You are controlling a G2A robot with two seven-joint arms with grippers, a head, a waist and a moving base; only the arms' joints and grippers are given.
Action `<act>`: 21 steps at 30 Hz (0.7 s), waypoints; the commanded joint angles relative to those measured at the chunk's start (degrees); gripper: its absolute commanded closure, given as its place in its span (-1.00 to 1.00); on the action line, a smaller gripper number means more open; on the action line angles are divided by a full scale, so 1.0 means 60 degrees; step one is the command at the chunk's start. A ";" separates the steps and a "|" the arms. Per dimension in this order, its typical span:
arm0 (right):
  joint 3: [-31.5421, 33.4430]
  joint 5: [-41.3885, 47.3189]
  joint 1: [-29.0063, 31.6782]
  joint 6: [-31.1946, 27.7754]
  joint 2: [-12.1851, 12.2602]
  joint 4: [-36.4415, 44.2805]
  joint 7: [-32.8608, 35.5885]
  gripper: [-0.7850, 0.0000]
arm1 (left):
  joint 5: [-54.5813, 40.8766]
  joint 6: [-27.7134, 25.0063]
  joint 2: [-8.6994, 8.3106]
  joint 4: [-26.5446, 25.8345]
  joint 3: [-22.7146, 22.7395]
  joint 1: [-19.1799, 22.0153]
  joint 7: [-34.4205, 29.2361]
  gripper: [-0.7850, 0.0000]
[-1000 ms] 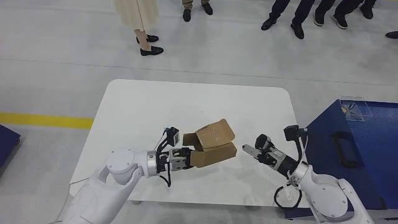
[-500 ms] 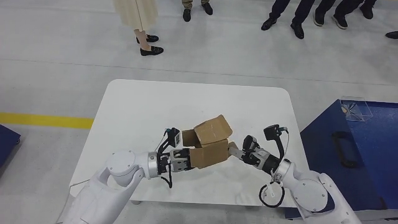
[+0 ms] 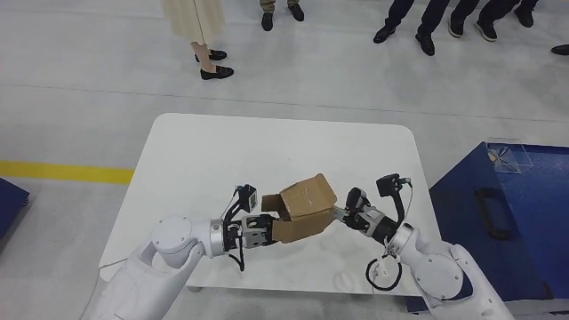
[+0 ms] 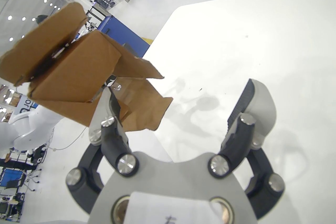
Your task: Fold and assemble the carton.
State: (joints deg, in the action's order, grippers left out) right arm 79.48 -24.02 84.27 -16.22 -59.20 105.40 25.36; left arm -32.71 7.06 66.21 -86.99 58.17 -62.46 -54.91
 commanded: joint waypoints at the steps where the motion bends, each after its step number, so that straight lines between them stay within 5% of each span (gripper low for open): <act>1: 0.0031 -0.0407 -0.0047 0.0212 -0.0008 0.0073 -0.0248 -1.00 | 0.0017 0.0002 0.0005 -0.0021 -0.0021 -0.0007 0.0003 1.00; 11: -0.0838 -0.3802 -0.0460 0.1930 -0.0161 0.0211 -0.1598 -1.00 | 0.0169 -0.0026 0.0034 -0.0108 -0.0148 -0.0001 0.0063 1.00; 21: -0.0754 -0.4403 -0.0280 0.2521 -0.0246 0.0365 -0.2178 -1.00 | 0.0160 -0.0018 0.0036 -0.0086 -0.0107 -0.0046 0.0106 1.00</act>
State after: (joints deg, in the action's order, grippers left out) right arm 74.59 -51.04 82.49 -1.42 -60.62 107.59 12.51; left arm -31.73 7.01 66.42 -87.49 57.51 -62.69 -54.30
